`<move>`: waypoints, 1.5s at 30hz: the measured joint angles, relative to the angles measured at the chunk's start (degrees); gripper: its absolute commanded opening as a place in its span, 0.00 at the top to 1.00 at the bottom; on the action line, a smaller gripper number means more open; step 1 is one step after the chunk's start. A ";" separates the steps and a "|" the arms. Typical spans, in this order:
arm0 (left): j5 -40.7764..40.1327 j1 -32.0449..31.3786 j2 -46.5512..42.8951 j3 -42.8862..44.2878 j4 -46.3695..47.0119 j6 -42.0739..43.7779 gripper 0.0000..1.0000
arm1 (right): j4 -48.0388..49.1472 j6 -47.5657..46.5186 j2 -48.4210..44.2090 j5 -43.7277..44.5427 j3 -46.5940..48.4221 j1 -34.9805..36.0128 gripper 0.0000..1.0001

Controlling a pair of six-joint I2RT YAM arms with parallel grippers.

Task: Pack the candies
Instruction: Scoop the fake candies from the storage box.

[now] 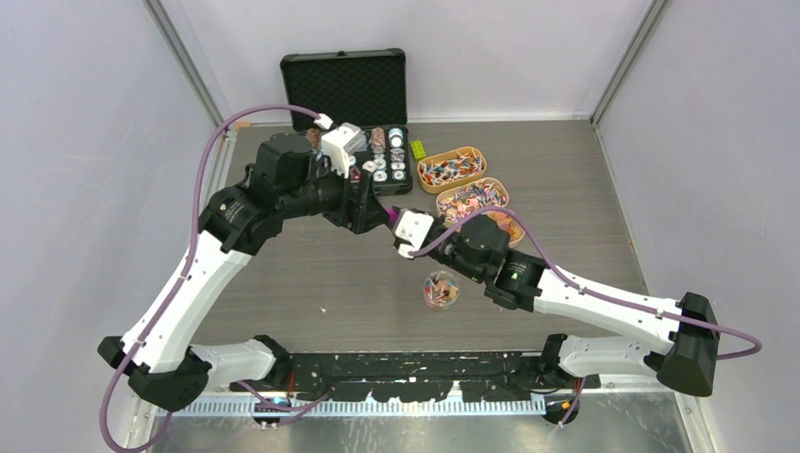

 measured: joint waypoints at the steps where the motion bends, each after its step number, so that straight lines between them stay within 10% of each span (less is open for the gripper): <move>1: 0.07 0.00 0.00 -0.20 0.74 -0.39 0.37 | 0.20 0.02 0.00 0.13 0.00 0.00 1.00; 9: 1.40 0.00 -0.37 -3.23 5.81 -4.63 0.94 | 1.42 -0.02 0.00 2.05 -0.44 0.00 0.98; 16: 2.69 0.02 -0.22 -3.50 8.09 -4.52 1.00 | 2.23 0.39 -0.13 3.76 -0.68 -0.13 0.29; 31: 0.63 2.47 13.20 -0.90 18.03 18.36 1.00 | -4.61 24.92 -7.76 -6.40 -2.97 -28.15 0.28; 45: 8.59 7.63 30.86 5.38 26.93 32.15 1.00 | -15.17 44.65 22.47 -14.99 16.37 -52.52 0.41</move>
